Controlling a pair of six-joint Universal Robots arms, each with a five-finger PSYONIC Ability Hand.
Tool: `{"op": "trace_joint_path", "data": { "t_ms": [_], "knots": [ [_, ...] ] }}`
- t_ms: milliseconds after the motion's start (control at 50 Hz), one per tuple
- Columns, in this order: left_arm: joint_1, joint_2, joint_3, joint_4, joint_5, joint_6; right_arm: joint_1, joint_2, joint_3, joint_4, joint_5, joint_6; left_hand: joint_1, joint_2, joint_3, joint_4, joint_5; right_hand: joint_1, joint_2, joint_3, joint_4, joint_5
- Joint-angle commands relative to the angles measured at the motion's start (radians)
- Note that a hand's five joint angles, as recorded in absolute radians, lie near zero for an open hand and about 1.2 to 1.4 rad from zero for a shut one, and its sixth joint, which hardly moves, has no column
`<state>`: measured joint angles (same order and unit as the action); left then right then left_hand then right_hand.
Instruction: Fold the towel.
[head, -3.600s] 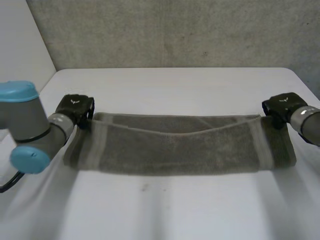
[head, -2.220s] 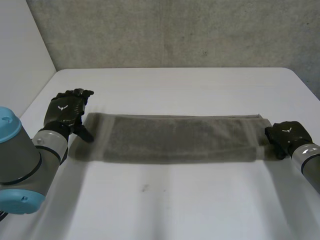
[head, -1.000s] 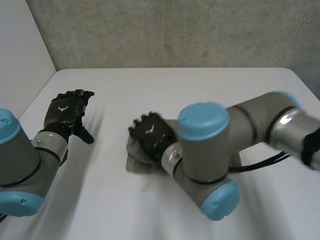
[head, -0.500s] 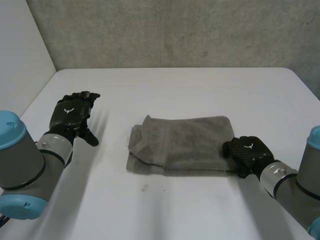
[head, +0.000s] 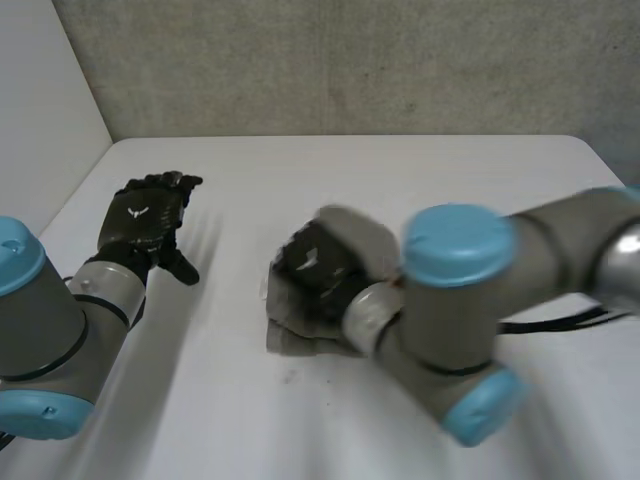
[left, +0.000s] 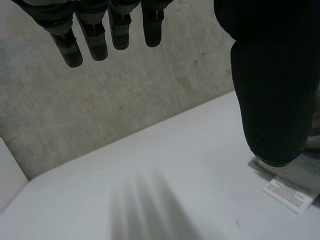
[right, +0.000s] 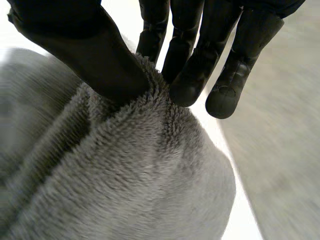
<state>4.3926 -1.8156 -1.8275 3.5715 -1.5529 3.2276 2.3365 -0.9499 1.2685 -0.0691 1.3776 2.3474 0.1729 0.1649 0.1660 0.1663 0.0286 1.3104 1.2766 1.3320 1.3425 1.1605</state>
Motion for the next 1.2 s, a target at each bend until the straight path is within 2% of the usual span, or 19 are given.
{"op": "trace_joint_path", "data": {
  "t_ms": [20,40,60,80,100,120,140,160,300,360,440,540,660,720,760,860,980,1100,1200],
  "knots": [
    [-0.001,0.048,0.017,-0.02,-0.001,0.0,0.101,0.177,-0.214,0.228,-0.014,-0.048,0.002,0.01,0.009,0.008,-0.029,0.086,0.12,0.064,0.054,0.061],
    [-0.002,0.055,0.027,-0.028,0.001,-0.002,0.101,0.177,-0.215,0.229,-0.014,-0.048,0.002,0.01,0.009,0.008,-0.029,0.086,0.12,0.064,0.054,0.061],
    [-0.002,0.055,0.027,-0.028,0.001,-0.002,0.101,0.168,-0.227,0.233,-0.015,-0.031,0.002,0.01,0.009,0.008,-0.029,-0.024,0.01,-0.045,-0.056,-0.048],
    [-0.004,0.058,0.04,-0.037,-0.001,-0.002,0.096,0.145,-0.221,0.224,-0.015,-0.004,0.002,0.01,0.009,0.008,-0.029,-0.554,-0.52,-0.575,-0.586,-0.578],
    [-0.004,0.058,0.04,-0.037,-0.001,-0.002,0.096,0.145,-0.221,0.224,-0.015,-0.003,0.002,0.01,0.009,0.008,-0.029,-0.559,-0.525,-0.581,-0.591,-0.584],
    [-0.007,0.059,0.057,-0.049,-0.001,-0.005,0.09,0.11,-0.21,0.21,-0.012,0.048,0.002,0.01,0.009,0.008,-0.029,-0.989,-0.955,-1.011,-1.021,-1.014],
    [-0.013,0.058,0.079,-0.065,-0.003,-0.006,0.09,0.109,-0.21,0.21,-0.012,0.049,0.002,0.01,0.009,0.008,-0.029,-0.993,-0.96,-1.015,-1.026,-1.018],
    [-0.013,0.058,0.079,-0.065,-0.003,-0.006,0.083,0.067,-0.19,0.195,-0.014,0.122,0.002,0.01,0.009,0.008,-0.029,-1.136,-1.102,-1.158,-1.168,-1.161],
    [-0.088,0.02,0.23,-0.172,-0.022,-0.031,-0.041,-0.16,-0.01,0.118,-0.014,0.519,0.002,0.01,0.009,0.008,-0.029,-1.136,-1.102,-1.158,-1.168,-1.161],
    [-0.139,-0.025,0.302,-0.216,-0.036,-0.07,-0.116,-0.216,0.057,0.112,-0.006,0.622,0.002,0.01,0.009,0.008,-0.029,-1.136,-1.102,-1.158,-1.168,-1.161],
    [-0.189,-0.085,0.37,-0.266,-0.049,-0.117,-0.187,-0.233,0.09,0.121,-0.005,0.668,0.002,0.01,0.009,0.008,-0.029,-1.136,-1.102,-1.158,-1.168,-1.161],
    [-0.294,-0.24,0.491,-0.365,-0.058,-0.184,-0.261,-0.231,0.124,0.123,0.014,0.678,0.002,0.01,0.009,0.008,-0.029,-1.136,-1.102,-1.158,-1.168,-1.161],
    [-0.341,-0.358,0.544,-0.407,-0.061,-0.219,-0.292,-0.171,0.123,0.12,0.021,0.685,0.002,0.01,0.009,0.009,-0.028,-1.136,-1.102,-1.158,-1.168,-1.161],
    [-0.347,-0.416,0.545,-0.415,-0.093,-0.221,-0.293,-0.121,0.106,0.12,0.02,0.681,0.002,0.01,0.009,0.009,-0.028,-1.136,-1.102,-1.158,-1.168,-1.161],
    [-0.349,-0.454,0.536,-0.416,-0.15,-0.215,-0.292,-0.095,0.095,0.12,0.02,0.678,0.002,0.01,0.009,0.008,-0.029,-1.136,-1.102,-1.158,-1.168,-1.161],
    [-0.344,-0.475,0.495,-0.412,-0.203,-0.195,-0.27,0.005,0.052,0.121,0.011,0.668,0.002,0.01,0.009,0.008,-0.029,-1.136,-1.102,-1.158,-1.168,-1.161],
    [-0.317,-0.444,0.427,-0.384,-0.21,-0.129,-0.23,0.104,-0.001,0.123,0.015,0.62,0.002,0.01,0.009,0.008,-0.029,-1.136,-1.102,-1.158,-1.168,-1.161],
    [-0.294,-0.399,0.389,-0.359,-0.208,-0.084,-0.229,0.125,-0.011,0.123,0.021,0.573,0.002,0.01,0.009,0.008,-0.029,-1.136,-1.102,-1.158,-1.168,-1.161],
    [-0.294,-0.349,0.378,-0.338,-0.208,-0.072,-0.23,0.08,-0.009,0.123,0.02,0.578,0.002,0.01,0.009,0.008,-0.029,-1.136,-1.102,-1.158,-1.168,-1.161]
  ]
}}
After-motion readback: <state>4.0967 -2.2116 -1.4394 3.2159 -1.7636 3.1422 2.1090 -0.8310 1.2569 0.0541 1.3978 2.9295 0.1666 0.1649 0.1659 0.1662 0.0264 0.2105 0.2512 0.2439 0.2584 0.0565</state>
